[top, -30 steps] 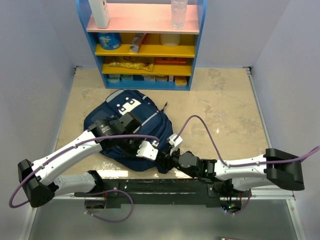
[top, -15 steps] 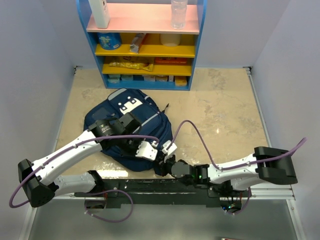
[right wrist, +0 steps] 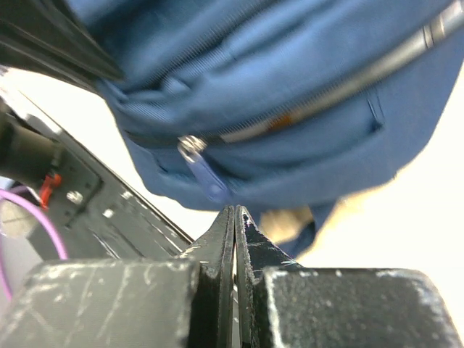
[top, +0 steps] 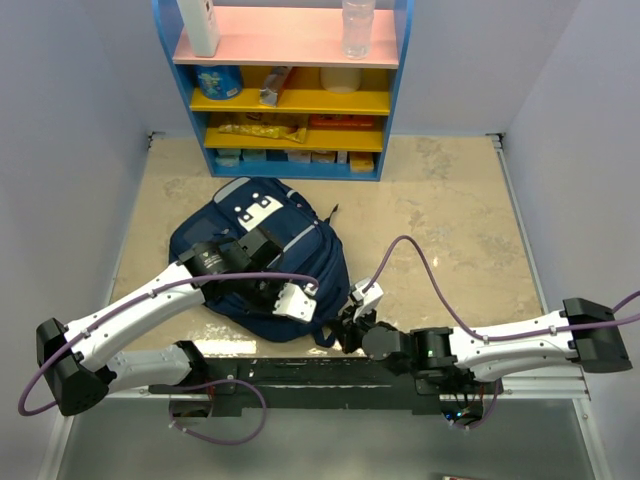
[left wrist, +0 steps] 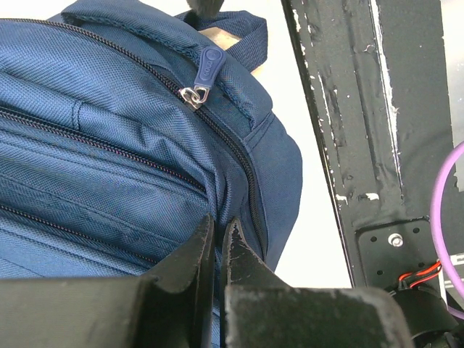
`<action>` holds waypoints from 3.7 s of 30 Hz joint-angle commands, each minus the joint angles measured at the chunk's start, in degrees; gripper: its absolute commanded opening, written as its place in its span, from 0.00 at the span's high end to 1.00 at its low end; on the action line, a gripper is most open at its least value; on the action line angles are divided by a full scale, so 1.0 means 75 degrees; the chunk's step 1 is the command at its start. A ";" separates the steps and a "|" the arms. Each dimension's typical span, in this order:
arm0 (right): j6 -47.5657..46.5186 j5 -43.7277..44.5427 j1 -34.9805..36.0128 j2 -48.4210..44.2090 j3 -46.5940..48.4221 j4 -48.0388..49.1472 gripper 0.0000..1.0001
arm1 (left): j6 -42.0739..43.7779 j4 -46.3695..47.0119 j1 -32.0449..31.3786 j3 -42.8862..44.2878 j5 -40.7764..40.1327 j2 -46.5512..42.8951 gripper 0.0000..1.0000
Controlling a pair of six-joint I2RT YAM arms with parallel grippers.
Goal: Pack the student bag
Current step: Zip the student bag at the center of the board.
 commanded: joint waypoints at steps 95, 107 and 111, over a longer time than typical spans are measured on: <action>-0.0098 -0.3914 -0.1453 -0.0162 0.0816 -0.1093 1.00 | 0.0679 0.0952 0.0930 -0.0176 -0.0806 -0.0643 0.51; -0.0051 -0.3315 -0.1087 -0.0231 0.0957 -0.0809 1.00 | -0.0319 0.0650 -0.0006 0.0402 0.1122 -0.0114 0.00; 0.0008 -0.3210 -0.1087 -0.0161 0.0910 -0.0716 1.00 | -0.0577 0.1284 -0.0323 -0.0487 0.0700 -0.0138 0.00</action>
